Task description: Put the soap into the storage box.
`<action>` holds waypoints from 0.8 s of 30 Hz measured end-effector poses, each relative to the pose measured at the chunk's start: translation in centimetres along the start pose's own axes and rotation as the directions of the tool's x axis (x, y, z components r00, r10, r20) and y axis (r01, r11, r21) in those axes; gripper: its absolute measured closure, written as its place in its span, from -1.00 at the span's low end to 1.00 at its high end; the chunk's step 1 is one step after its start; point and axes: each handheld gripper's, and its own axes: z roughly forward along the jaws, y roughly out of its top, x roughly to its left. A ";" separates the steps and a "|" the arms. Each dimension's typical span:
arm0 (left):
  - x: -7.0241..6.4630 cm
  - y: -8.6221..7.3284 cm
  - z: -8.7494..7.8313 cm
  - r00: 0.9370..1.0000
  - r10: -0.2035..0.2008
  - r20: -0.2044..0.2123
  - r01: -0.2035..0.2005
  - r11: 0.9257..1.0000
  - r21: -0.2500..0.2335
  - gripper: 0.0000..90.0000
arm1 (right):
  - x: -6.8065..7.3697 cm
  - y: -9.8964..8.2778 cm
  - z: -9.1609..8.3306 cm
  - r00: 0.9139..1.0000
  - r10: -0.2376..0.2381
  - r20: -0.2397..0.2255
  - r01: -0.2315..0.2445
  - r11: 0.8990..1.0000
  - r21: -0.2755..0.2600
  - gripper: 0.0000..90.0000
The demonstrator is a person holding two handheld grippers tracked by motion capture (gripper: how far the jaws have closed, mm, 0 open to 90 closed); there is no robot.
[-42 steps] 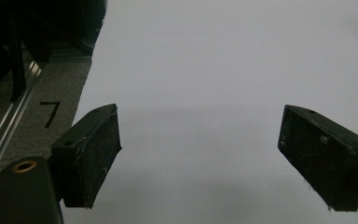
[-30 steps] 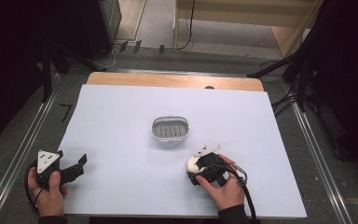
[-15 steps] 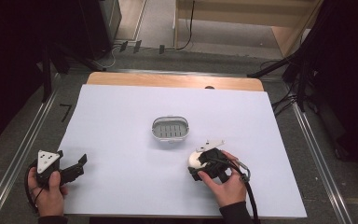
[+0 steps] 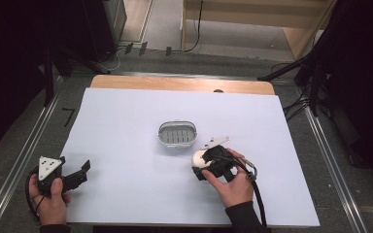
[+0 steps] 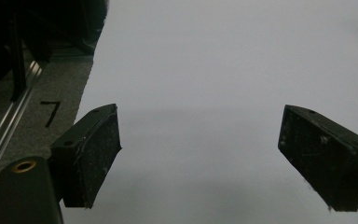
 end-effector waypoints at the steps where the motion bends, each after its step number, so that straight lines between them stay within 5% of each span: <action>1: 0.0 0.0 0.0 1.000 0.001 0.001 -0.001 1.000 0.000 -0.69 | 0.0 0.2 0.0 1.000 -0.003 0.001 0.003 1.000 0.001 -0.44; 24: 0.0 0.0 0.1 1.000 0.002 0.001 -0.002 1.000 0.005 -0.69 | -0.2 3.7 -0.1 1.000 -0.006 -0.002 0.006 1.000 -0.014 -0.44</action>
